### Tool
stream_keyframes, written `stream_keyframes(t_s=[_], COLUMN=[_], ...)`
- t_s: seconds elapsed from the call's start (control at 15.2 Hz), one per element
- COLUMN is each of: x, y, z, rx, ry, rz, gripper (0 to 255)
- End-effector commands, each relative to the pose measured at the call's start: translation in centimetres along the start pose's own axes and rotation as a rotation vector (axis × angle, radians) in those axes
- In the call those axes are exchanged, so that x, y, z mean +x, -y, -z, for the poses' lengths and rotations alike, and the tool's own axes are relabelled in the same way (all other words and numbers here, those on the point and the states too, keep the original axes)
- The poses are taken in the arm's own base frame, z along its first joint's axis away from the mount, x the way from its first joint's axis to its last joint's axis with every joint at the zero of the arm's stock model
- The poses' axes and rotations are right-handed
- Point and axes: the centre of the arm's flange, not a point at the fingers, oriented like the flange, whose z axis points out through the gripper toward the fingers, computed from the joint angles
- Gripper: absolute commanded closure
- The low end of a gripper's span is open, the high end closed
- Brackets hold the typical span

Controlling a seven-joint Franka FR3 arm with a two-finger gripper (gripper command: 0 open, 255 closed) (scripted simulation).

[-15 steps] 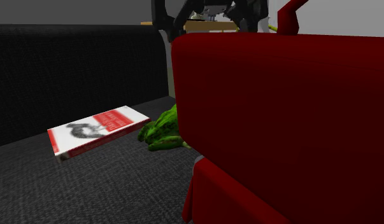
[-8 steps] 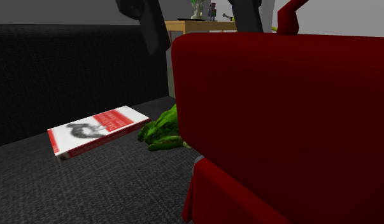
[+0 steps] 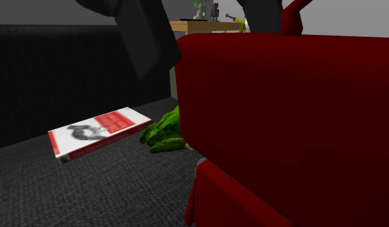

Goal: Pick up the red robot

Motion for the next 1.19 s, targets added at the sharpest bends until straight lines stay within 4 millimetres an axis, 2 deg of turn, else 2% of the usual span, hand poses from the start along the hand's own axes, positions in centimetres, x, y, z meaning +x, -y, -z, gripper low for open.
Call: stream_keyframes(t_s=[0.0, 0.2, 0.26, 0.86, 1.12], x=[-0.5, -0.9, -1.0, -0.9, 0.2], y=[0.0, 0.0, 0.0, 0.0, 0.0], z=[-0.9, -1.6, -1.6, -1.6, 0.2], rx=[0.0, 0.0, 0.0, 0.0, 0.0], ry=[-0.001, -0.001, -0.001, -0.001, -0.001], rz=[0.001, 0.001, 0.001, 0.001, 0.001], gripper=[0, 0, 255, 255, 255])
